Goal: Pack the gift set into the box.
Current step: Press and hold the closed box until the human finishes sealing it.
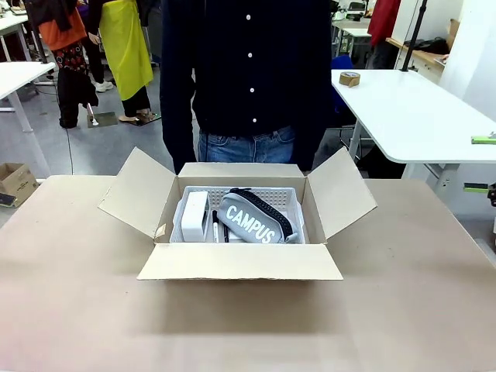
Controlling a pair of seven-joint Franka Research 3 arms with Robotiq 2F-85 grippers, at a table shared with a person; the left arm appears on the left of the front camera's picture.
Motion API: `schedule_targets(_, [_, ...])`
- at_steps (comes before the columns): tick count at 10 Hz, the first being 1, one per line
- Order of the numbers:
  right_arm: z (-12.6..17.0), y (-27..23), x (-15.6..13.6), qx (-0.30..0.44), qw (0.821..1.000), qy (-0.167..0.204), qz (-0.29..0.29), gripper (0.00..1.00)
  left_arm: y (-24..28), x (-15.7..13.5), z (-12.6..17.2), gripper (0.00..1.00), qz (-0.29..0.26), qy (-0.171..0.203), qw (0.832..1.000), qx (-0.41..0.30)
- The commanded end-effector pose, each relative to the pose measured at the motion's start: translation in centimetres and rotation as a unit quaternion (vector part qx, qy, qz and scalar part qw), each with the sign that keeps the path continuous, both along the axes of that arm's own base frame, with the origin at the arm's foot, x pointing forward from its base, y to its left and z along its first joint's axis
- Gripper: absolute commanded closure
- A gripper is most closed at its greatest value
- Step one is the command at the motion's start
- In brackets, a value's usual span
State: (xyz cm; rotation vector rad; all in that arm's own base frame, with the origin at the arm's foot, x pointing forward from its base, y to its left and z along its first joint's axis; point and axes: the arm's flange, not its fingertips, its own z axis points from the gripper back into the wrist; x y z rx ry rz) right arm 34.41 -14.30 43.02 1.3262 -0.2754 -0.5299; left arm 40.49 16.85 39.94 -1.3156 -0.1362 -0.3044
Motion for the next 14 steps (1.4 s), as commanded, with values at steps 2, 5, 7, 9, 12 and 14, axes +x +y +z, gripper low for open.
schedule_targets(2, [-0.25, 0.07, -0.01, 0.012, 1.000, -0.011, -0.005, 0.00, -0.17, -0.58, -0.44, 0.00, 0.002, 0.003, 1.000, 0.001])
schedule_targets(5, [-0.25, 0.07, -0.01, 0.012, 1.000, -0.011, -0.005, 0.00, -0.17, -0.58, -0.44, 0.00, 0.002, 0.003, 1.000, 0.001])
schedule_targets(7, [-0.25, 0.07, -0.01, 0.012, 1.000, -0.011, -0.005, 0.00, -0.17, -0.58, -0.44, 0.00, 0.002, 0.003, 1.000, 0.001])
schedule_targets(9, [-0.25, 0.07, -0.01, 0.012, 1.000, -0.011, -0.005, 0.00, -0.17, -0.58, -0.44, 0.00, 0.002, 0.003, 1.000, 0.001])
schedule_targets(12, [-0.25, 0.07, -0.01, 0.012, 1.000, -0.011, -0.005, 0.00, -0.17, -0.58, -0.44, 0.00, 0.002, 0.003, 1.000, 0.001])
schedule_targets(14, [-0.25, 0.07, -0.01, 0.012, 1.000, -0.011, -0.005, 0.00, -0.17, -0.58, -0.44, 0.00, 0.002, 0.003, 1.000, 0.001])
